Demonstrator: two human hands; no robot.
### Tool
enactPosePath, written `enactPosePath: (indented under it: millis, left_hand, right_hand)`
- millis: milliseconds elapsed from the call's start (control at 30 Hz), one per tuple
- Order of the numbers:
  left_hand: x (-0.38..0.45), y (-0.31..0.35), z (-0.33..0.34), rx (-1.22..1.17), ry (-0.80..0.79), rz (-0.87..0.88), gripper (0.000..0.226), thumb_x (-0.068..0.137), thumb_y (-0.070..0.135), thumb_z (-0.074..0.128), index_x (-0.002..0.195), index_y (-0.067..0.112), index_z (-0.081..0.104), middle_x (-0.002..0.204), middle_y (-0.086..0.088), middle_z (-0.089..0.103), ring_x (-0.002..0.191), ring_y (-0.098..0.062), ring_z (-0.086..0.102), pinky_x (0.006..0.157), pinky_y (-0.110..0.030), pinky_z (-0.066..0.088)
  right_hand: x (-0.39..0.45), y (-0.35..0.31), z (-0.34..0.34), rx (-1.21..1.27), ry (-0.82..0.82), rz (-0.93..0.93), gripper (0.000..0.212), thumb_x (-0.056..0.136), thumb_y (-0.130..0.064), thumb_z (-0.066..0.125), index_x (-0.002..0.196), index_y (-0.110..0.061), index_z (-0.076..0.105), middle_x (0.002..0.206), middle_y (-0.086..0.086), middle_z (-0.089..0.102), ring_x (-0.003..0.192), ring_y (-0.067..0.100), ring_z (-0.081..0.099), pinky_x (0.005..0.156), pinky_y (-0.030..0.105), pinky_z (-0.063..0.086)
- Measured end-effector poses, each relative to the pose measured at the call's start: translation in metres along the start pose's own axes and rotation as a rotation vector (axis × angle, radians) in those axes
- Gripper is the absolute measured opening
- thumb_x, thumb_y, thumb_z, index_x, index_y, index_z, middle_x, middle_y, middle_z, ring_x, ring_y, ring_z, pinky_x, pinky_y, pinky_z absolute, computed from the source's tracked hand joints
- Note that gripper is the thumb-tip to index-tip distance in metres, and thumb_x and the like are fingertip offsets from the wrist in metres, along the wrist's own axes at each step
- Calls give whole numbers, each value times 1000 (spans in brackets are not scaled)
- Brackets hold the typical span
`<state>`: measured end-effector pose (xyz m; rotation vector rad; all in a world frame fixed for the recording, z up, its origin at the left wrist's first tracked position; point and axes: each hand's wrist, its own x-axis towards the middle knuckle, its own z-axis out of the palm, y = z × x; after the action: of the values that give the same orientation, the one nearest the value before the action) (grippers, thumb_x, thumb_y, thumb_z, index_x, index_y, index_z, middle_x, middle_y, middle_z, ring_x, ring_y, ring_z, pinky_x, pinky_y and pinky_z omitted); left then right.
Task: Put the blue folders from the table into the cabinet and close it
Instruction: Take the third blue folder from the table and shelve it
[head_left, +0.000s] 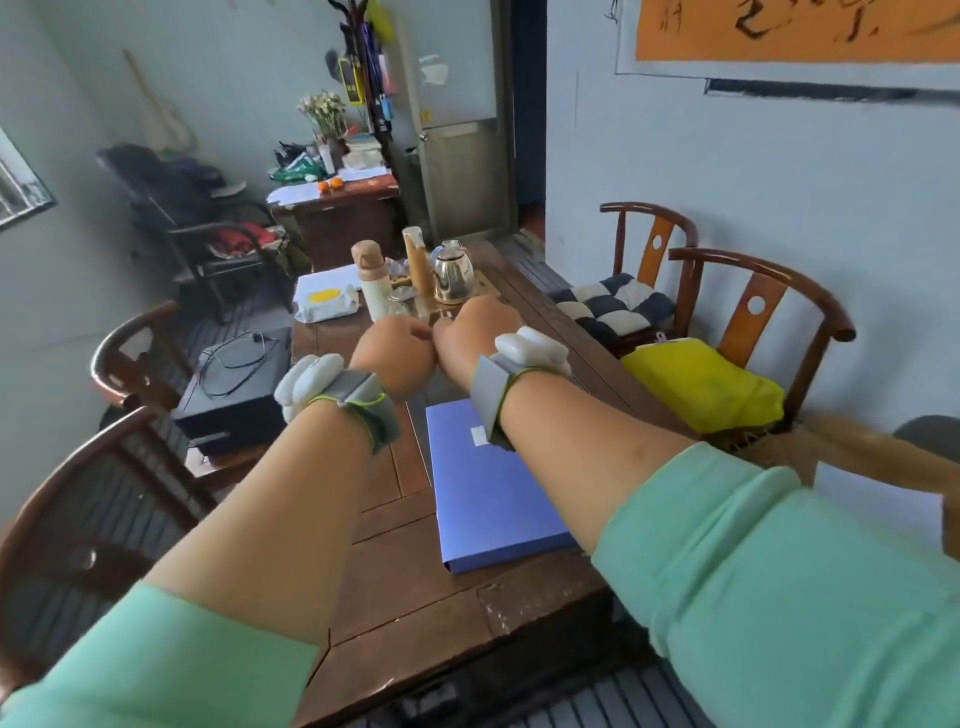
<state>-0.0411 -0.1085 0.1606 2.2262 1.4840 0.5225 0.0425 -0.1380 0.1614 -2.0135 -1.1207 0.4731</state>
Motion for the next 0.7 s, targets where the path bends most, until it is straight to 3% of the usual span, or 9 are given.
enactPosePath:
  millis: [100,167,233,333,433,500,567,633,700]
  left_hand:
    - [34,-20,51,47,-79,-60,30,91,6,47,109,1,72,114,-22,68,89,-31,55,73,-30,38]
    - [48,-31,79,67,-159,-100,28,93,10,49,104,-4,70,108,-24,67,87,-30,56,73,-34,42]
    - [70,-47,113,59,-182,-155,25,93,16,51,84,-4,63,91,-23,61,81,-31,55,67,-34,42]
    - [88,-68,146,11,-179,-286,37,90,30,55,65,3,51,79,-15,53,63,-27,47,54,-27,35]
    - [109,-90,184,33,-203,-360,45,89,39,55,98,-5,63,91,-22,65,86,-35,66,76,-38,52]
    - [118,-102,206,54,-227,-402,48,90,45,55,96,-3,57,90,-15,63,99,-34,65,87,-37,51]
    - [122,-113,225,58,-272,-441,53,90,48,55,104,-4,56,98,-11,63,106,-32,63,90,-34,48]
    - [125,-126,243,71,-301,-463,70,88,54,55,127,-4,53,126,-15,61,120,-33,58,102,-36,47]
    - [128,-139,258,98,-315,-470,79,87,59,52,137,-2,46,139,-18,51,127,-35,52,108,-39,41]
  right_hand:
    - [26,38,26,2,-12,47,21,89,-17,50,95,-3,64,102,16,66,95,34,62,64,28,34]
    - [40,60,39,-44,-29,86,16,91,-18,49,84,-9,60,97,13,68,80,30,61,56,24,32]
    - [60,87,56,-88,-38,117,20,90,-22,48,77,-9,56,93,10,69,69,26,56,49,21,29]
    - [80,122,71,-132,-66,173,18,87,-27,49,83,-12,57,100,11,67,93,30,62,69,26,42]
    - [103,158,93,-263,-159,241,22,90,-27,50,101,-10,58,122,13,57,114,32,53,90,36,44]
    - [115,180,107,-347,-186,320,43,93,-30,43,129,-8,47,138,14,44,126,35,40,104,45,37]
    - [123,198,117,-326,-138,419,55,89,-38,48,136,-10,39,140,14,39,129,35,35,106,51,33]
    - [129,215,123,-332,-132,484,67,87,-46,51,139,-9,33,144,16,34,132,37,31,107,54,31]
    - [135,232,131,-339,-151,546,75,85,-51,52,142,-8,28,147,17,31,134,38,30,107,54,30]
